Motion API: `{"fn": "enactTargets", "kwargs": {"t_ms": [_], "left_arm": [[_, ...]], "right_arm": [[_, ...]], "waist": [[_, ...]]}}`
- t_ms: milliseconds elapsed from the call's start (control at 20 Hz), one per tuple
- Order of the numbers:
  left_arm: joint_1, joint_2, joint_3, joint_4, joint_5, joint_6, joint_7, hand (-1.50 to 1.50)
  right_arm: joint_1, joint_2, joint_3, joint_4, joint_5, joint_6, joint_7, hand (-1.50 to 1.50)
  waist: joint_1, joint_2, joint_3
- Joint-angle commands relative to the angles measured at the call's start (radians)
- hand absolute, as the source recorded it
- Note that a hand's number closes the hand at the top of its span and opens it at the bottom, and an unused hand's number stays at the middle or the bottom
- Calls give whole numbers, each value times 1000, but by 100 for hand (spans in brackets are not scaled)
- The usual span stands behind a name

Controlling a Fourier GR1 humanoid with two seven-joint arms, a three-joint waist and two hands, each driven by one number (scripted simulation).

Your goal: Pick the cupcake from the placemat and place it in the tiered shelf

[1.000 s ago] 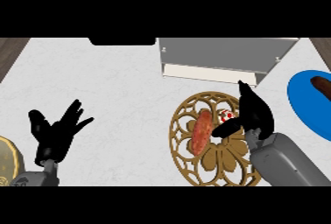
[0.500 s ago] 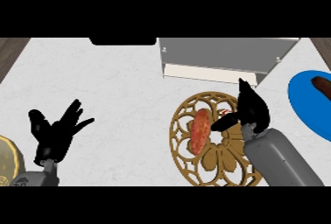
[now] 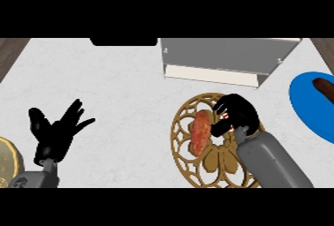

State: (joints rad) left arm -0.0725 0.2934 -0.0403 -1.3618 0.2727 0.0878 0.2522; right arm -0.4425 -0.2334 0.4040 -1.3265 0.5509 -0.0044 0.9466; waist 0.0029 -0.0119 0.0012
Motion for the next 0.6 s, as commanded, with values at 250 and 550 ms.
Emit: {"fn": "enactTargets", "kwargs": {"t_ms": [250, 550], "left_arm": [[9, -15, 8, 32, -19, -11, 25, 0], [11, -9, 13, 52, -27, -30, 2, 0]], "right_arm": [[-53, 165, 83, 22, 51, 22, -73, 150], [-218, 231, 237, 118, 3, -41, -103, 150]], "waist": [[7, 14, -1], [19, 15, -1]]}}
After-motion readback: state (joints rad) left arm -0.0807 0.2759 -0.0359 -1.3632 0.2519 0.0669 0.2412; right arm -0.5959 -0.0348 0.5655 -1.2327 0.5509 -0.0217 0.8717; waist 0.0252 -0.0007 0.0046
